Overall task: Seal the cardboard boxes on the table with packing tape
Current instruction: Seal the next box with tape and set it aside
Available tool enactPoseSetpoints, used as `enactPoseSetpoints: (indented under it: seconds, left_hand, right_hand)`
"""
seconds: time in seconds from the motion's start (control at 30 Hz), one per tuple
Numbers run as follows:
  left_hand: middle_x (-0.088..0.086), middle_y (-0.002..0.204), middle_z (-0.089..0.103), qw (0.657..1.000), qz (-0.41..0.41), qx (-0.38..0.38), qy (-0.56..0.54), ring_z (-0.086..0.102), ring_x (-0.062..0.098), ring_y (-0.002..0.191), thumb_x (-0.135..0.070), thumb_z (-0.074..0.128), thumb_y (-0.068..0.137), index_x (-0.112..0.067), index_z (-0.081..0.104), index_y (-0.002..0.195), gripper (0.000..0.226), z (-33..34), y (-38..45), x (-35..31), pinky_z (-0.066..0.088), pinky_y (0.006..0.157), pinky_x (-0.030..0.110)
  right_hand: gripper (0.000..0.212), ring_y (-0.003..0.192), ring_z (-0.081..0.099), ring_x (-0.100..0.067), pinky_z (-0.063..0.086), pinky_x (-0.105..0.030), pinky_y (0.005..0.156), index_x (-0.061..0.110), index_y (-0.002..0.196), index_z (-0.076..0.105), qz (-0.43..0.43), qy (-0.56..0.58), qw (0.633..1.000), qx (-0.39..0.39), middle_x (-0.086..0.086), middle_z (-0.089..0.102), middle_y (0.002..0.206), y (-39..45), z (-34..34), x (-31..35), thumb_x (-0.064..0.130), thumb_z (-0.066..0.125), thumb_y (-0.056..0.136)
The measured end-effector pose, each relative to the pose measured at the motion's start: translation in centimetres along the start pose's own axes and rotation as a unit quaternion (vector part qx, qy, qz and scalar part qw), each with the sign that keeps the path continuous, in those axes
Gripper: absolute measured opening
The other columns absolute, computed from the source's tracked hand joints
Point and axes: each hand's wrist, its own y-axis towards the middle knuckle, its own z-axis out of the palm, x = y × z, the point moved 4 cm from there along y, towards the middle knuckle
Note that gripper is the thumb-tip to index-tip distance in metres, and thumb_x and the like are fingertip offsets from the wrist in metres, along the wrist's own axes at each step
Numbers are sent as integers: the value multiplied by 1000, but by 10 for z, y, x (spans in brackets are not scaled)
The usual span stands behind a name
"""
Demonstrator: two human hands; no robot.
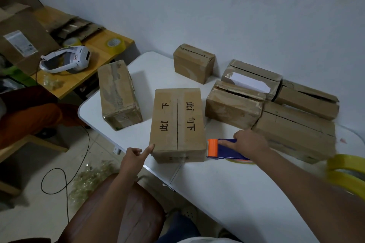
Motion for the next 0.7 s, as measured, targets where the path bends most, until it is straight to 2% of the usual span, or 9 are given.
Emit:
enactPoseSetpoints:
  seconds: [0.1, 0.2, 0.27, 0.33, 0.43, 0.5, 0.57, 0.63, 0.7]
  left_hand:
    - [30, 117, 58, 999, 3, 25, 36, 61, 40, 102, -70, 61, 81, 2, 57, 120, 82, -4, 3, -5, 53, 83, 49]
    - [8, 127, 59, 1000, 14, 11, 8, 68, 24, 98, -68, 50, 88, -12, 45, 138, 76, -8, -3, -13, 49, 63, 31]
    - [9, 152, 40, 999, 30, -20, 17, 56, 31, 125, -62, 43, 95, -15, 24, 154, 77, -10, -6, -13, 51, 79, 34]
    - [12, 165, 10, 993, 58, -75, 64, 30, 34, 145, -53, 40, 100, -16, 8, 158, 76, -15, -13, -11, 36, 109, 46]
    - [4, 165, 12, 933, 276, -151, 175, 27, 26, 147, -37, 33, 107, -20, 16, 158, 57, -15, -32, -23, 25, 116, 46]
    - [-3, 163, 17, 860, 431, -72, 263, 19, 17, 151, -16, 36, 106, -24, 19, 157, 55, 6, -44, -28, 14, 121, 39]
    - [-9, 162, 7, 815, 454, 24, 359, 9, 16, 153, 1, 43, 96, -29, 8, 156, 75, 23, -46, -21, 2, 123, 36]
    - [-16, 162, -1, 800, 431, 31, 417, 1, 13, 153, 2, 45, 91, -34, 2, 154, 84, 22, -40, -18, -8, 122, 37]
    - [-17, 162, 14, 785, 428, 12, 448, 12, 11, 152, -4, 48, 92, -35, 20, 156, 77, 15, -33, -30, -9, 123, 45]
  right_hand:
    - [76, 72, 59, -17, 45, -28, 62, 17, 80, 61, 5, 10, 1000, 13, -1, 58, 72, -2, 0, 2, 86, 29, 78]
    - [75, 70, 58, -16, 44, -28, 60, 18, 77, 59, 5, 14, 1000, 15, 0, 57, 71, -4, 0, 6, 87, 29, 77]
    - [73, 67, 56, -16, 42, -27, 59, 19, 72, 55, -3, 16, 1000, 12, 1, 54, 68, -5, 2, 10, 87, 30, 77]
    - [70, 63, 53, -14, 37, -25, 55, 20, 67, 50, -8, 21, 1000, 9, 1, 51, 64, -7, 4, 12, 86, 30, 77]
    - [70, 60, 51, -14, 34, -25, 51, 20, 64, 48, -5, 24, 1000, 2, 0, 51, 63, -9, 7, 12, 85, 29, 78]
    - [71, 57, 51, -13, 34, -25, 51, 19, 63, 49, -1, 26, 1000, -6, 0, 51, 61, -11, 8, 12, 85, 29, 78]
    - [69, 56, 51, -12, 36, -24, 51, 20, 63, 49, 7, 35, 999, -9, 1, 51, 61, -12, 12, 13, 84, 30, 79]
    - [69, 55, 51, -12, 37, -25, 51, 20, 62, 49, 12, 50, 999, -14, 2, 51, 60, -12, 15, 14, 84, 31, 79]
    - [69, 56, 52, -13, 38, -26, 52, 19, 61, 50, 17, 67, 998, -15, 1, 51, 59, -13, 17, 14, 84, 32, 79]
